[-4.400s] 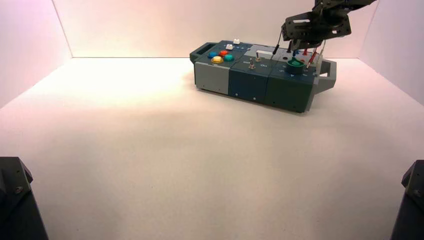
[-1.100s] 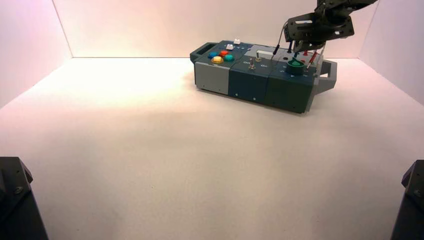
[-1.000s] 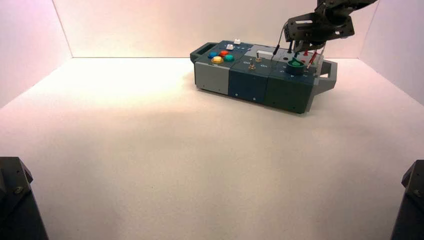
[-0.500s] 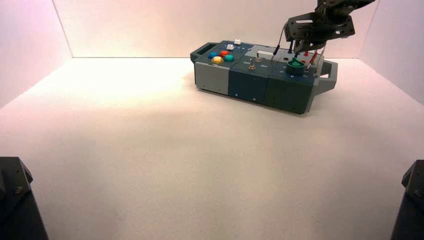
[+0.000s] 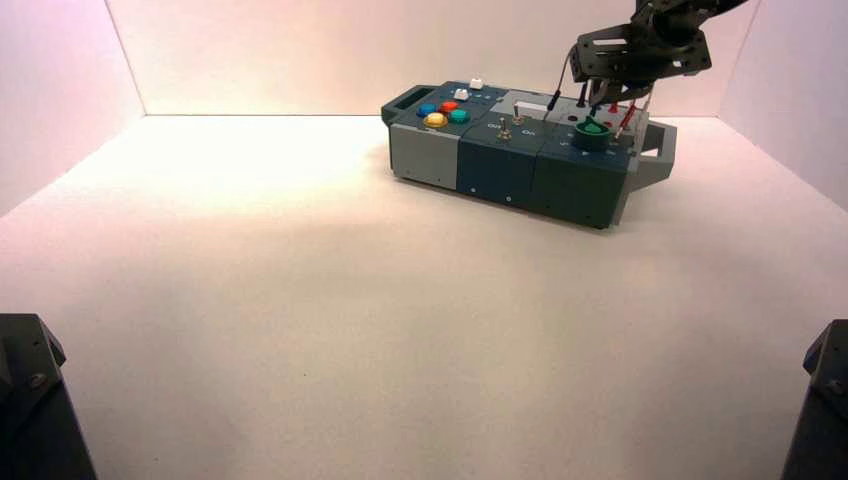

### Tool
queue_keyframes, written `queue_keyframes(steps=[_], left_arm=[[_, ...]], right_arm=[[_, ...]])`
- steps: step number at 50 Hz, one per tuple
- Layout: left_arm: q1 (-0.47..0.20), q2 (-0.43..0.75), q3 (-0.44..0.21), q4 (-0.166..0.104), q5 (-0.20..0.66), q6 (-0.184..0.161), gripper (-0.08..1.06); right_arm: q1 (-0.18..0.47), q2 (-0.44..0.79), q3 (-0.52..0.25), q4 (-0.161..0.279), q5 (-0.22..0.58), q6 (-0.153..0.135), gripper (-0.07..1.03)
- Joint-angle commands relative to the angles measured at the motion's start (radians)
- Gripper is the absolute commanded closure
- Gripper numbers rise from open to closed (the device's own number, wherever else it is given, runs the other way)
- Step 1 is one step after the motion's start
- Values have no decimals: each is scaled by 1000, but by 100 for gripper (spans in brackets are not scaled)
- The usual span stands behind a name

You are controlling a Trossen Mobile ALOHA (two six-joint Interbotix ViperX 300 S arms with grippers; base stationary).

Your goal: Insert the blue wire.

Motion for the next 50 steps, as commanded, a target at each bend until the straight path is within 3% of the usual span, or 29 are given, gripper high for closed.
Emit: queue_keyframes(steps=[1,50], left_arm=[[3,-11,-15,0,-9,8,45],[3,-17,-14,0,-5,8,45]], right_arm=[[-17,3,-5,0,20,-3,99],[-17,37,-26,-3,20,-3,96]])
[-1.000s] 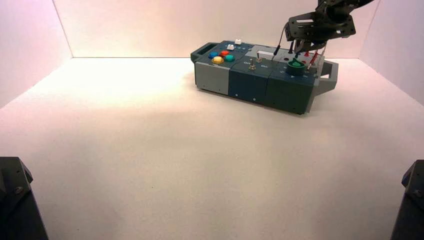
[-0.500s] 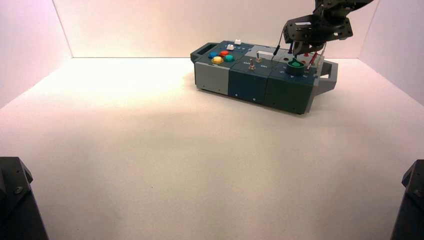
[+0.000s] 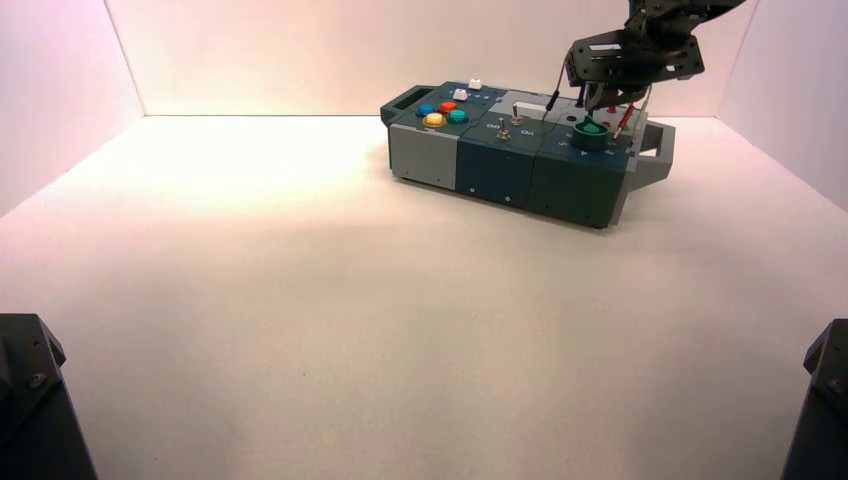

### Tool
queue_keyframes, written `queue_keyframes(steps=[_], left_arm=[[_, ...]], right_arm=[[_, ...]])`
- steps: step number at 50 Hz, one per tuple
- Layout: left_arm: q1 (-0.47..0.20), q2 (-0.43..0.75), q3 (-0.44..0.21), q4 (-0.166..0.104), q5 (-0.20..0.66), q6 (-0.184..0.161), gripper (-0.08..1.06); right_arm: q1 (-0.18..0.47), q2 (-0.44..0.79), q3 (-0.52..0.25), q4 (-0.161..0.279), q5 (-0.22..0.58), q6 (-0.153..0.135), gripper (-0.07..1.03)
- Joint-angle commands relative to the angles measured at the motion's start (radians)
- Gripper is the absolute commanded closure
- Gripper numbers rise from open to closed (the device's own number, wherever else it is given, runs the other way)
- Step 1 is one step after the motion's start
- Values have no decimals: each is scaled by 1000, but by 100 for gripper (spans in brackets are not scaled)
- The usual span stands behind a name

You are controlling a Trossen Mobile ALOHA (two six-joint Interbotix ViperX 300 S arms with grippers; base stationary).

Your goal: Insert the blue wire.

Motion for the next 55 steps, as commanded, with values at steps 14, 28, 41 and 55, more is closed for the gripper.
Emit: queue_keyframes(steps=[14,28,41,55], left_arm=[[2,-15,-17,0,-5,6,45],[3,-15,-15,0,-5,6,45],[3,-15,-15,0,-5,6,45],[3,-15,-15,2,-5,6,45]], right_arm=[[-17,-6,-14,-2,63,-3,79],[-17,-15,-23,-2,80,-3,66],[-11,-25,-71,-2,172,-3,66],[-3,-44,-84,0,218,-2,63]])
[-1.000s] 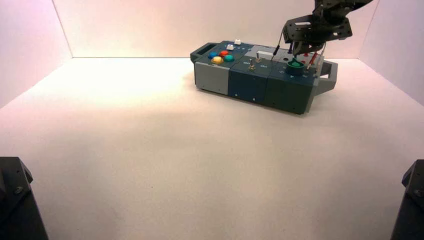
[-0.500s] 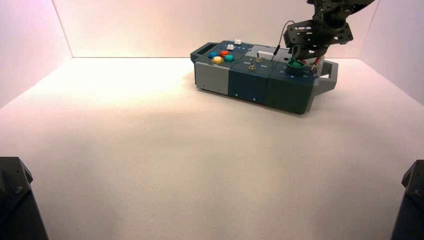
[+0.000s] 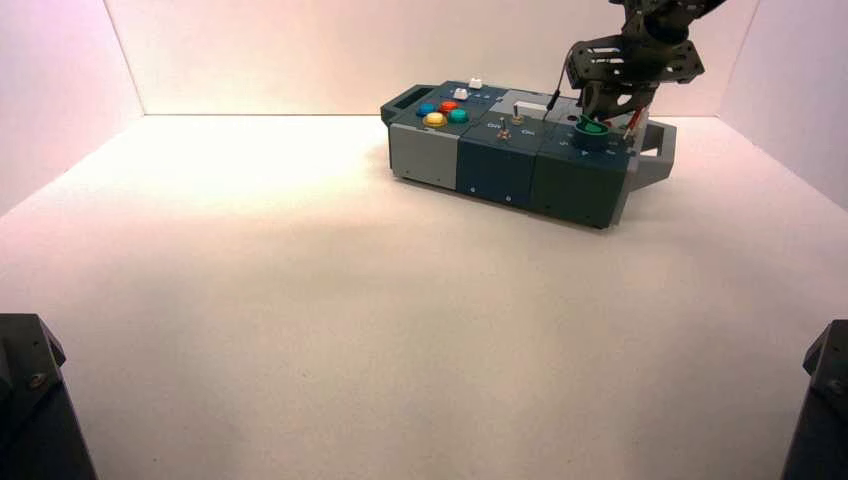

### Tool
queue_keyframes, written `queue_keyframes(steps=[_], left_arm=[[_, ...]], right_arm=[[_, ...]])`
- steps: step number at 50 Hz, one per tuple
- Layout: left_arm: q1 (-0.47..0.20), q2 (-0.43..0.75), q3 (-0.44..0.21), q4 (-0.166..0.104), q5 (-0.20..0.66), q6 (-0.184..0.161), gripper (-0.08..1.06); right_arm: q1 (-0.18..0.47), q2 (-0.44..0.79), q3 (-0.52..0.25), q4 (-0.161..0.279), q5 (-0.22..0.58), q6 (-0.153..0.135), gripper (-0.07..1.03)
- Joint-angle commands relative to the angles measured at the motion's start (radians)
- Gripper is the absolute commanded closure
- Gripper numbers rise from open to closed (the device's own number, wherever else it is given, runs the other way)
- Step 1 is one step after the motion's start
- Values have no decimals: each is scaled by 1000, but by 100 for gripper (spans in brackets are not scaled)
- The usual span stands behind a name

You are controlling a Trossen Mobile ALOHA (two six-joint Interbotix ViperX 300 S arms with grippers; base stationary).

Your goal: Insert the blue wire.

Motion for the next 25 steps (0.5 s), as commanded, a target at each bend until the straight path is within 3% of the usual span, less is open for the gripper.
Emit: queue_keyframes(steps=[1,16,25], left_arm=[[0,-11,-15,0,-3,8,45],[2,-11,-15,2,-3,6,45],[2,-5,-17,2,-3,9,45]], right_arm=[[2,-48,-14,2,11,0,63],[2,-129,-25,3,81,2,58],[2,-176,-54,8,190,3,58]])
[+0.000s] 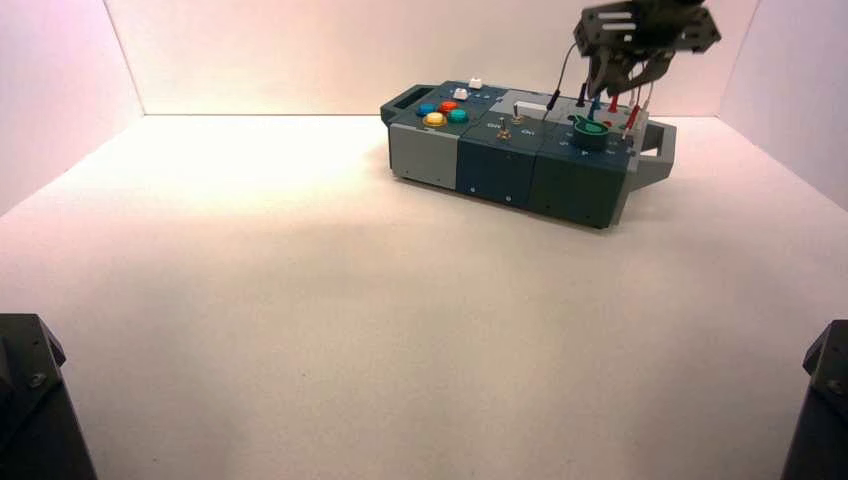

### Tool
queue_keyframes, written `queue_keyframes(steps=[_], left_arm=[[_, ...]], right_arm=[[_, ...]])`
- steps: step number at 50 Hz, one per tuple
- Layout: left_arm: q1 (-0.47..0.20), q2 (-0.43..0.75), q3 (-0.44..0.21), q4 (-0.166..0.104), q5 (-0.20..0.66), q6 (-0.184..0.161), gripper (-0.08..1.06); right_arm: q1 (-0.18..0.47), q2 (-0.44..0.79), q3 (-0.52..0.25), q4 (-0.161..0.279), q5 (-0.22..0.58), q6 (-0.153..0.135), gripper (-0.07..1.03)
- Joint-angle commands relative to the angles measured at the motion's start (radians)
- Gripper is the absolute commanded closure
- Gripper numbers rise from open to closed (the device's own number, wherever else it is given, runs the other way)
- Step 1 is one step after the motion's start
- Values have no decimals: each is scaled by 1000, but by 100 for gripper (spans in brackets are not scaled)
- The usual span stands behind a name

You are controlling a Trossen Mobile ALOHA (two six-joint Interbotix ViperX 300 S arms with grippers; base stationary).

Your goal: Insert the blue wire.

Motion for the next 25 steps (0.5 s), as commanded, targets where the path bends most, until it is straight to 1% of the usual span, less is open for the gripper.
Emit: queue_keyframes(steps=[1,3,4,6,9,10,17,22,24,25], left_arm=[[2,-5,-15,2,-5,9,45],[2,-2,-15,2,-5,9,45],[2,0,-17,2,-5,9,45],[2,3,-15,2,-5,11,45],[2,3,-15,2,-5,11,45],[2,5,-15,0,-5,12,45],[2,6,-17,2,-5,14,45],[2,6,-14,2,-5,15,45],[2,5,-14,0,-5,15,45],[2,3,-14,2,-5,14,45]], right_arm=[[2,-60,-51,6,77,5,58],[2,-66,-61,6,109,5,58],[2,-74,-72,6,141,6,58],[2,-84,-83,8,179,6,58],[2,-89,-89,8,196,6,59],[2,-104,-98,8,233,6,60],[2,-146,-117,6,305,6,61],[2,-179,-135,5,371,3,61],[2,-199,-146,-2,410,0,61],[2,-202,-147,-2,414,0,61]])
